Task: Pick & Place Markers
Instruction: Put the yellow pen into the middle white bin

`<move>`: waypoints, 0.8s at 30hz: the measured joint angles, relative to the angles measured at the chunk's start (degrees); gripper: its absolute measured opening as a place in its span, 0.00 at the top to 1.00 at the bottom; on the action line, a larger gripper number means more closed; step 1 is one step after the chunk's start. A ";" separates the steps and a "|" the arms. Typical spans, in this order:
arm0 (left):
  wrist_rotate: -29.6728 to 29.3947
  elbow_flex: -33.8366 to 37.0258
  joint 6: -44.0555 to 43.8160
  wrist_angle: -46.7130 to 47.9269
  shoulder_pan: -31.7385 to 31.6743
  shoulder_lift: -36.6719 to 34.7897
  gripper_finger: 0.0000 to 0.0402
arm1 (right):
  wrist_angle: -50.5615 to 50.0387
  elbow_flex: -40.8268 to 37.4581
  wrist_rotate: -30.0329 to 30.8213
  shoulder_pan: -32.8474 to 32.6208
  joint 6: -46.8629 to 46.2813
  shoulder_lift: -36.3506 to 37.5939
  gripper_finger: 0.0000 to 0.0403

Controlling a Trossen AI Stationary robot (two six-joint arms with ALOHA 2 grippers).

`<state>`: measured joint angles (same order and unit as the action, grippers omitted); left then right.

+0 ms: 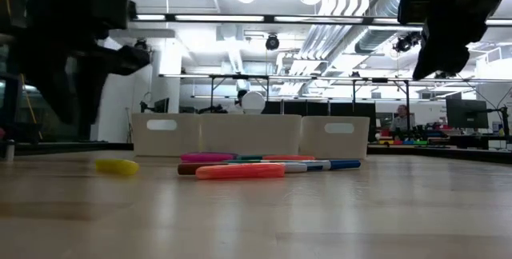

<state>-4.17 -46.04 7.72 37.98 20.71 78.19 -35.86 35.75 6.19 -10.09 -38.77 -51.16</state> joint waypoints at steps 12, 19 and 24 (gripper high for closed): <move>0.69 -0.04 11.79 -4.85 -0.07 10.24 0.76 | 2.60 -0.02 0.97 -2.51 -4.33 -1.75 1.00; -1.20 -0.11 11.44 -6.18 -0.04 11.63 0.76 | 3.41 -0.02 0.98 -2.84 -5.17 -2.81 1.00; -2.33 -1.31 11.31 -2.63 -0.04 11.70 0.76 | 3.85 -0.02 0.95 -2.84 -5.14 -3.23 1.00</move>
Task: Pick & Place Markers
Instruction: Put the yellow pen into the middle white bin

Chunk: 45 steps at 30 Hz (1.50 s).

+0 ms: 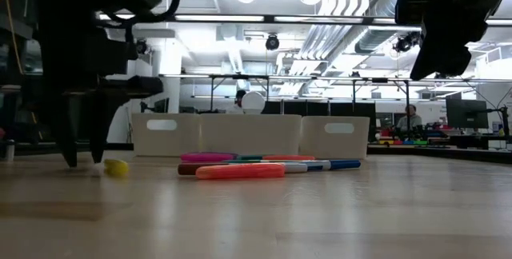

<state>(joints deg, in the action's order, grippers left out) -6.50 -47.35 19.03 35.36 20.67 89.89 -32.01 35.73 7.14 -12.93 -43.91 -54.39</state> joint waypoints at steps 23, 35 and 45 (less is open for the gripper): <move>-1.77 -4.37 16.03 -1.79 -0.95 0.00 0.76 | -0.04 0.00 -0.22 0.00 0.66 -0.02 1.00; 3.30 -4.37 18.21 -1.47 -2.69 0.00 0.76 | -0.09 0.00 -0.47 0.00 0.86 -0.02 1.00; 3.75 -4.37 19.76 -2.68 -2.71 1.32 0.76 | -0.11 0.00 -0.48 0.00 0.88 -0.02 1.00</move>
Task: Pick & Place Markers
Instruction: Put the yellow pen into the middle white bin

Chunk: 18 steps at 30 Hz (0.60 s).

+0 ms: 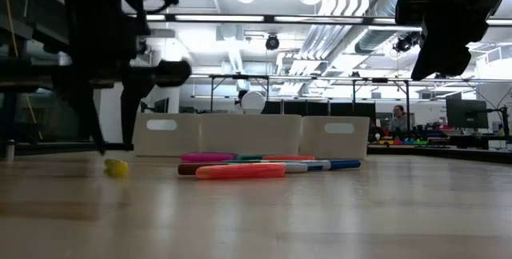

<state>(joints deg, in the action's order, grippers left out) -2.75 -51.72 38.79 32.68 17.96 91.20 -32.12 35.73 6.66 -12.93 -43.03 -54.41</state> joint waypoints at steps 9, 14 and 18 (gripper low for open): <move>0.51 -0.04 -1.07 -0.61 0.00 4.07 0.76 | -0.02 0.00 0.00 0.00 0.00 0.00 1.00; 3.72 -0.24 -2.18 -0.36 -0.18 6.84 0.76 | 0.02 0.00 -0.20 0.00 0.00 0.00 1.00; 4.09 -0.28 -3.47 0.71 -0.15 7.92 0.76 | 0.04 0.00 -0.44 0.00 0.00 0.00 1.00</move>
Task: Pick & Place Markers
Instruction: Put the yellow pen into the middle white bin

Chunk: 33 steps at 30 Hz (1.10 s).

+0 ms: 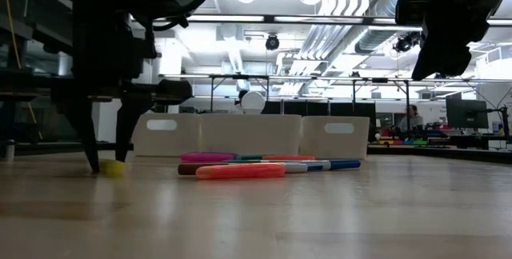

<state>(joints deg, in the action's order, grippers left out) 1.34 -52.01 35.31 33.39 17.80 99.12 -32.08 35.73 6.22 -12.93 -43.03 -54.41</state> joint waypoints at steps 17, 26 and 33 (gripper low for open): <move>4.05 -0.91 -10.48 0.04 -3.27 0.18 0.93 | 0.00 0.00 0.22 0.00 1.11 0.00 1.00; 3.89 -9.70 -18.65 -0.78 -8.45 -0.07 0.93 | 0.03 0.00 -0.17 0.00 2.08 0.03 1.00; 4.30 -19.27 -22.57 0.33 -12.18 -0.01 0.93 | 0.09 0.00 -0.43 0.00 2.57 0.09 1.00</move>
<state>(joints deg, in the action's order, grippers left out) 5.64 -71.28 12.74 33.71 5.62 99.11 -31.99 35.73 5.79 -12.93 -40.46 -54.33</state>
